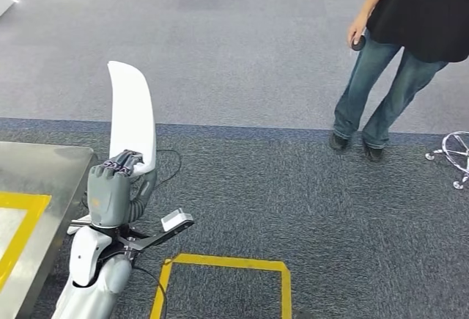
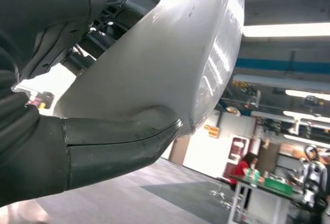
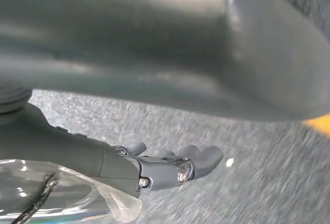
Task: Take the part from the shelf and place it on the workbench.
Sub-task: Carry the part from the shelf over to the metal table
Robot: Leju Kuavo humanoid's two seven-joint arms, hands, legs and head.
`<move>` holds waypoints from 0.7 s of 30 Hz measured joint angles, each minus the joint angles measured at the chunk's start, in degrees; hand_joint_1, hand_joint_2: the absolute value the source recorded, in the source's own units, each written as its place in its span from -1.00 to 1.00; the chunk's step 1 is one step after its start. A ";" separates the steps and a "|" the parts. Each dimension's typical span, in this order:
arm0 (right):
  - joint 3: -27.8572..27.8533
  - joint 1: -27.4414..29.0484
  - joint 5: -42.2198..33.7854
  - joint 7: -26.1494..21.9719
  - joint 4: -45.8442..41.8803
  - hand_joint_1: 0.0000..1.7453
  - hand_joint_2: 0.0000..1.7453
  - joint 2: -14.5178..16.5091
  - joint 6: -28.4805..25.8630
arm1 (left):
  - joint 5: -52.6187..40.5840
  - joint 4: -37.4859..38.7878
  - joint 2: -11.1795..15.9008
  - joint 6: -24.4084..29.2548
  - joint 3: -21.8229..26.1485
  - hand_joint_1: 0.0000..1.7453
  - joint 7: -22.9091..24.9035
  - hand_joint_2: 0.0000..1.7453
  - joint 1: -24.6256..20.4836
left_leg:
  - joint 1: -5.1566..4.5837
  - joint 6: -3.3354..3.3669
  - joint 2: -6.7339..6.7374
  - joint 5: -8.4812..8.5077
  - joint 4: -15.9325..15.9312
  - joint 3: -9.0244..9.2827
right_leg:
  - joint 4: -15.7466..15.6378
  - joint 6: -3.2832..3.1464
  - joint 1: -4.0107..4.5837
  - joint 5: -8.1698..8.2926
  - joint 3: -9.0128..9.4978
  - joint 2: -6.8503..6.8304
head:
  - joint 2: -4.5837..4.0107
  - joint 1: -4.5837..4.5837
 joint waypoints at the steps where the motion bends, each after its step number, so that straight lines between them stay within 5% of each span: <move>1: 0.00 0.08 0.00 -0.01 0.00 -1.00 -1.00 0.00 0.01 | -0.01 0.01 0.02 -0.01 -0.01 1.00 0.00 1.00 0.02 | 0.15 -0.24 0.79 -1.80 4.03 -1.83 | 0.01 -0.13 0.12 -0.06 -0.01 -0.86 | 0.00 -0.09; 3: 0.00 0.21 -0.06 -0.01 -0.01 -1.00 -1.00 0.00 0.02 | 0.00 0.05 0.12 -0.02 -0.03 1.00 0.02 1.00 0.19 | 0.34 -0.42 1.28 -3.09 8.85 -3.96 | 0.01 -0.24 0.26 -0.17 -0.01 -2.56 | 0.00 -0.10; 4: 0.00 0.19 -0.09 -0.01 -0.02 -1.00 -1.00 0.00 0.01 | 0.00 0.07 0.18 -0.02 -0.03 1.00 0.02 1.00 0.24 | 0.38 -0.37 1.41 -2.19 8.20 -3.54 | 0.02 -0.26 0.30 -0.23 0.04 -3.35 | 0.00 -0.10; 7: 0.00 -0.01 -0.14 -0.02 -0.02 -1.00 -1.00 0.00 -0.04 | 0.01 0.09 0.25 -0.01 -0.04 1.00 0.03 1.00 0.14 | -0.09 0.41 3.69 2.73 -2.74 2.29 | 0.01 -0.11 0.51 -0.57 0.48 -5.39 | 0.00 -0.11; 9: 0.00 -0.08 -0.16 -0.02 -0.02 -1.00 -1.00 0.00 -0.09 | 0.01 0.09 0.24 0.01 -0.05 1.00 0.03 1.00 -0.08 | -0.72 1.03 5.32 3.40 -7.09 4.44 | -0.01 0.15 0.74 -0.78 0.64 -6.56 | 0.00 -0.13; 11: 0.00 -0.19 -0.16 -0.02 -0.02 -1.00 -1.00 0.02 -0.11 | 0.02 0.08 0.32 0.01 -0.06 1.00 0.05 1.00 -0.12 | -0.95 1.57 4.60 3.22 -7.72 4.45 | -0.22 0.59 0.85 -0.92 0.93 -7.85 | 0.00 -0.17; 12: 0.00 -0.30 -0.16 -0.03 -0.02 -1.00 -1.00 0.04 -0.11 | 0.03 0.08 0.37 0.01 -0.05 1.00 0.06 1.00 -0.09 | -0.82 1.83 3.95 3.40 -8.05 4.59 | -0.15 0.88 0.80 -1.15 0.99 -7.65 | 0.00 -0.14; 14: 0.01 -0.47 -0.16 -0.07 -0.02 -1.00 -1.00 0.07 -0.14 | 0.04 0.07 0.35 0.04 -0.06 1.00 0.07 1.00 -0.23 | -0.42 2.46 2.69 3.79 -8.73 4.97 | 2.39 1.39 0.62 -2.78 -0.17 -4.84 | 0.00 -0.02; 16: 0.02 -0.34 -0.16 -0.08 -0.02 -1.00 -1.00 0.07 -0.16 | 0.05 0.09 0.25 0.05 -0.08 1.00 0.13 1.00 -0.39 | -0.24 2.84 1.45 3.90 -8.88 5.05 | 9.59 1.63 0.50 -6.00 -3.97 -1.57 | 0.00 0.29; 18: 0.02 -0.06 -0.13 -0.04 -0.02 -1.00 -1.00 0.07 -0.20 | 0.06 0.14 0.24 0.04 -0.09 1.00 0.21 1.00 -0.31 | -0.27 2.96 -0.07 3.85 -8.83 5.06 | 15.75 1.79 0.52 -7.62 -7.59 -0.89 | 0.00 0.46; 19: 0.02 0.02 -0.07 -0.02 -0.02 -1.00 -1.00 0.07 -0.21 | 0.06 0.16 0.26 0.04 -0.09 1.00 0.25 1.00 -0.27 | -0.27 2.96 -0.91 3.84 -8.78 5.09 | 15.87 1.81 0.51 -6.74 -8.04 -0.82 | 0.00 0.47; 21: 0.02 0.00 0.09 -0.01 -0.02 -1.00 -1.00 0.07 -0.27 | 0.06 0.20 0.27 0.04 -0.10 1.00 0.32 1.00 -0.25 | -0.20 2.81 -2.61 3.74 -8.52 5.16 | 9.72 1.77 0.34 -2.41 -5.73 -0.09 | 0.00 0.46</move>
